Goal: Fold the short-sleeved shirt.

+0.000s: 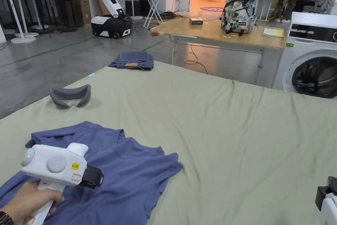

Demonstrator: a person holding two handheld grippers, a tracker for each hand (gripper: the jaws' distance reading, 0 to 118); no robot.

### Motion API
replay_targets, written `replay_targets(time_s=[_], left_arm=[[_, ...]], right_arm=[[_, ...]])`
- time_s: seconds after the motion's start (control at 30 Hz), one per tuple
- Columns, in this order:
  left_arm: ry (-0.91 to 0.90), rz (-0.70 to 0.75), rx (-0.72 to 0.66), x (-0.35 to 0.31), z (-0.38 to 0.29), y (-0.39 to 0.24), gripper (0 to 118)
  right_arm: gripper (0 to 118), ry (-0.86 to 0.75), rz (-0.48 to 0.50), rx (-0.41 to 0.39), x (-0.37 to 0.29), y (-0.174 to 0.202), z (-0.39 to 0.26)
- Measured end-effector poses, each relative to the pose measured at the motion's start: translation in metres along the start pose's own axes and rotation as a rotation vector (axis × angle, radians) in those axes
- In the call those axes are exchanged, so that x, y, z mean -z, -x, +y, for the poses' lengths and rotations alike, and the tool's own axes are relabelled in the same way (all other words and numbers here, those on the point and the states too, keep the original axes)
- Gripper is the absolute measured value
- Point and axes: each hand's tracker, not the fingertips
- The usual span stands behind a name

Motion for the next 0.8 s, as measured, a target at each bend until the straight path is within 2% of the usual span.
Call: replay_targets(time_s=[0.07, 0.1, 0.17, 0.23, 0.27, 0.3, 0.33, 0.43, 0.6, 0.8], left_arm=[[0.079, 0.038, 0.008, 0.011, -0.001, -0.003, 85], [0.12, 0.03, 0.029, 0.013, -0.005, -0.009, 81], [0.075, 0.07, 0.078, 0.015, -0.011, -0.02, 76], [0.061, 0.043, 0.058, 0.016, -0.008, -0.022, 48], [0.053, 0.026, 0.038, 0.014, -0.006, -0.023, 30], [0.036, 0.056, 0.038, 0.013, -0.006, -0.027, 0], [0.018, 0.096, 0.065, 0.013, -0.006, -0.029, 0], [0.017, 0.083, 0.123, 0.019, -0.016, -0.025, 0], [-0.045, 0.014, 0.033, 0.009, -0.013, -0.007, 0], [-0.213, -0.047, -0.022, -0.027, -0.004, 0.002, 0]], right_arm=[[0, 0.013, -0.002, 0.005, 0.001, -0.003, -0.002], [0, 0.018, -0.004, 0.006, 0.001, -0.002, -0.004], [0, 0.028, -0.002, 0.01, 0.001, -0.003, -0.006], [0, 0.039, 0.009, 0.009, 0.001, -0.001, -0.008], [0, 0.04, 0.008, 0.008, 0.0, 0.001, -0.009], [0, 0.042, 0.01, 0.008, 0.001, 0.0, -0.009], [0, 0.045, 0.013, 0.01, 0.0, 0.001, -0.009], [0, 0.051, 0.015, 0.016, -0.001, 0.003, -0.009], [0, 0.052, 0.013, 0.007, -0.001, 0.002, -0.009], [0, 0.061, 0.003, 0.027, -0.001, 0.001, -0.008]])
